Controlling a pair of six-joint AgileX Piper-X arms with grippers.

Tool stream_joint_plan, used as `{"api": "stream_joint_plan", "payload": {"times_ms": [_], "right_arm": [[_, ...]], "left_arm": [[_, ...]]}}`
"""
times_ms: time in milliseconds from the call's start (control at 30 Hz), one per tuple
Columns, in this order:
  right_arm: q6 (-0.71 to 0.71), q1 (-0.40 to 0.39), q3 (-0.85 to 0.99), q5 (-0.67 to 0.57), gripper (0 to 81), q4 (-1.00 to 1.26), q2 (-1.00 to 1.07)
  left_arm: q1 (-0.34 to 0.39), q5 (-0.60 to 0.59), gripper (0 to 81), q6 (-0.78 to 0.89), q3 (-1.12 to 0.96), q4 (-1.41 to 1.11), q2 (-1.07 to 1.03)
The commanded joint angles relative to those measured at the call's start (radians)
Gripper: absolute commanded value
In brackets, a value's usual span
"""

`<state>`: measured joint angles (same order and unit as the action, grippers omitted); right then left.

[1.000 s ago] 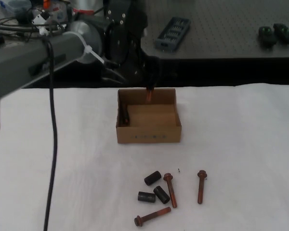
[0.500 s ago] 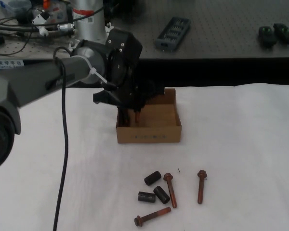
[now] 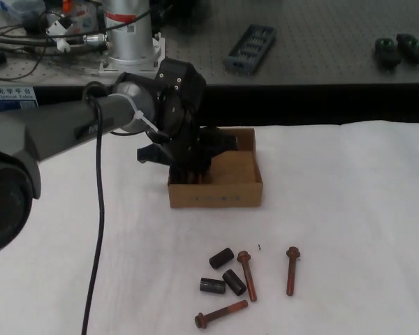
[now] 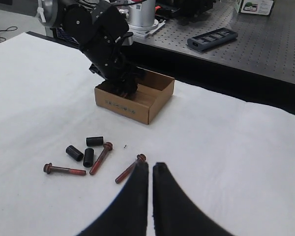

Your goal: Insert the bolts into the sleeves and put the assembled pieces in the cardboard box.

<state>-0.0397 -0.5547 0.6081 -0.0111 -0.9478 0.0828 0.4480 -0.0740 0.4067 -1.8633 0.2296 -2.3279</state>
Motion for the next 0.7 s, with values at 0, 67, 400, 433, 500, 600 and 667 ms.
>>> {"api": "stream_joint_plan", "payload": {"times_ms": [0, 67, 400, 433, 500, 600, 667], "right_arm": [[0.002, 0.006, 0.003, 0.001, 3.6, 0.004, -0.008], [0.002, 0.006, 0.003, 0.001, 3.6, 0.004, -0.008], [0.002, 0.006, 0.003, 0.001, 3.6, 0.042, -0.003], [0.002, 0.006, 0.003, 0.001, 3.6, 0.054, 0.003], [0.024, 0.006, 0.003, 0.001, 3.6, 0.074, 0.034], [0.089, 0.006, 0.003, -0.018, 3.6, 0.096, 0.118], [0.092, 0.006, 0.003, -0.082, 3.6, 0.111, 0.198]], "left_arm": [[-0.005, -0.004, 30.0, 0.02, -0.01, -0.006, 0.006], [-0.005, -0.015, 29.4, 0.02, -0.01, -0.007, 0.009], [-0.007, -0.051, 20.9, 0.004, -0.01, -0.05, 0.141], [-0.009, -0.061, 20.9, -0.008, -0.01, -0.048, 0.164], [-0.009, -0.11, 20.9, -0.027, -0.01, -0.03, 0.21], [-0.009, -0.139, 18.5, -0.092, -0.01, 0.081, 0.285], [-0.009, -0.139, 12.3, -0.169, -0.01, 0.196, 0.33]]}}
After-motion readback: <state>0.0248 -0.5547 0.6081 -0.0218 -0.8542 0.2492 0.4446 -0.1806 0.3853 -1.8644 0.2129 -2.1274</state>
